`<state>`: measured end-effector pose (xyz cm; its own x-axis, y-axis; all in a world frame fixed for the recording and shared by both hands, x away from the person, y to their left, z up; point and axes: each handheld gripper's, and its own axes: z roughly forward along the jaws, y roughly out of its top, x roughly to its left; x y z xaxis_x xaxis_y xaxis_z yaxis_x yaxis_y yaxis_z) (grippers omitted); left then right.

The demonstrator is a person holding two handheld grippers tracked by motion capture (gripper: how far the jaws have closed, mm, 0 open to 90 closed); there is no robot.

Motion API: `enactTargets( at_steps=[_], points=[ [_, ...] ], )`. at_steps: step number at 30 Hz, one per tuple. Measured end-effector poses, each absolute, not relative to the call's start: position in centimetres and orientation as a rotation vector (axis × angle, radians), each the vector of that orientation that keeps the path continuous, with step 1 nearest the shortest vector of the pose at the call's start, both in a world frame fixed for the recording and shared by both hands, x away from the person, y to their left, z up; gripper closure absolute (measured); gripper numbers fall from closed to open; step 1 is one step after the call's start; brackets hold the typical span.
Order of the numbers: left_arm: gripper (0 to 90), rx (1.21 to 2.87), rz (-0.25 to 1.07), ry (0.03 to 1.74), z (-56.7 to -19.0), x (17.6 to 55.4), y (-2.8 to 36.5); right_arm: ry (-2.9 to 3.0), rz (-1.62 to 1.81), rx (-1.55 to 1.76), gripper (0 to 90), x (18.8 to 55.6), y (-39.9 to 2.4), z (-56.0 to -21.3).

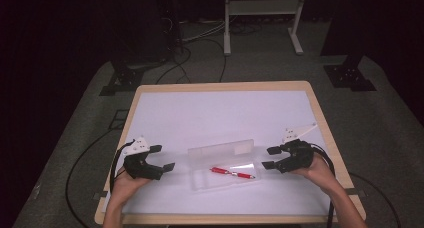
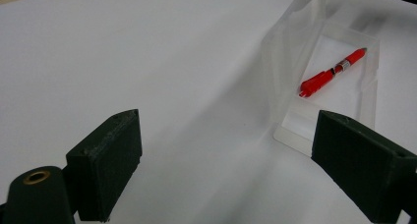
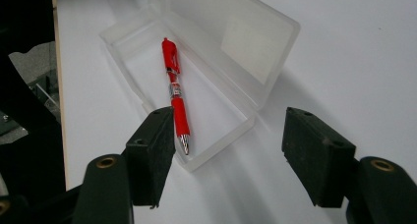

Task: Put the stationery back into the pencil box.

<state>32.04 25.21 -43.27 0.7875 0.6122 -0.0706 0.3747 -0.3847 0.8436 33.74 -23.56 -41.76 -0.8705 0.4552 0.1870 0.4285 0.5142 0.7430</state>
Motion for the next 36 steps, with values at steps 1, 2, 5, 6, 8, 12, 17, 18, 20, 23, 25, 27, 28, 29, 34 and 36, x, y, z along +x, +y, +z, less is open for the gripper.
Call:
enactTargets(
  at_steps=[1, 2, 5, 6, 8, 12, 17, 18, 20, 23, 25, 27, 28, 29, 34, 36],
  points=[
    [11.2, 2.017, 0.313, 0.736, -43.3, 32.0, 25.2, 2.706, 1.312, 0.795, 35.2, 33.7, -23.7, -41.8],
    [11.2, 2.016, 0.314, 0.736, -43.2, 32.0, 25.2, 2.703, 1.311, 0.796, 34.7, 33.7, -23.8, -41.8],
    [11.2, 2.015, 0.313, 0.735, -43.2, 32.0, 25.2, 2.701, 1.306, 0.813, 34.0, 33.6, -24.2, -41.9],
    [11.2, 2.014, 0.312, 0.734, -43.2, 32.0, 25.2, 2.698, 1.304, 0.817, 34.0, 33.5, -24.3, -41.9],
    [11.2, 2.013, 0.311, 0.734, -43.2, 32.0, 25.3, 2.693, 1.302, 0.823, 33.9, 33.4, -24.6, -42.0],
    [11.1, 2.014, 0.309, 0.734, -43.2, 32.0, 25.2, 2.688, 1.298, 0.837, 32.9, 33.3, -25.1, -42.1],
    [11.1, 2.011, 0.312, 0.733, -43.2, 32.0, 25.3, 2.681, 1.286, 0.854, 31.9, 33.1, -25.6, -42.2],
    [11.1, 2.011, 0.313, 0.734, -43.2, 32.0, 25.3, 2.68, 1.285, 0.855, 31.4, 33.0, -25.7, -42.2],
    [11.1, 2.011, 0.312, 0.734, -43.2, 32.0, 25.3, 2.679, 1.28, 0.864, 31.1, 32.8, -25.9, -42.3],
    [11.2, 2.009, 0.314, 0.731, -43.2, 31.9, 25.3, 2.675, 1.286, 0.87, 31.1, 32.5, -26.2, -42.5],
    [11.1, 2.009, 0.315, 0.73, -43.1, 31.9, 25.3, 2.673, 1.284, 0.881, 31.0, 32.3, -26.5, -42.7],
    [11.1, 2.007, 0.317, 0.731, -43.1, 31.9, 25.3, 2.669, 1.284, 0.888, 31.0, 32.2, -26.7, -42.8],
    [11.1, 2.006, 0.318, 0.73, -43.1, 31.9, 25.3, 2.664, 1.284, 0.895, 31.1, 32.1, -26.8, -42.8],
    [11.1, 2.007, 0.319, 0.73, -43.0, 31.9, 25.4, 2.66, 1.286, 0.9, 31.1, 32.0, -27.0, -42.9],
    [11.0, 1.999, 0.322, 0.732, -42.9, 31.8, 25.5, 2.644, 1.287, 0.917, 31.0, 31.6, -27.4, -43.0],
    [10.9, 2.0, 0.323, 0.731, -42.9, 31.8, 25.5, 2.637, 1.279, 0.927, 31.0, 31.3, -27.7, -43.1]
  ],
)
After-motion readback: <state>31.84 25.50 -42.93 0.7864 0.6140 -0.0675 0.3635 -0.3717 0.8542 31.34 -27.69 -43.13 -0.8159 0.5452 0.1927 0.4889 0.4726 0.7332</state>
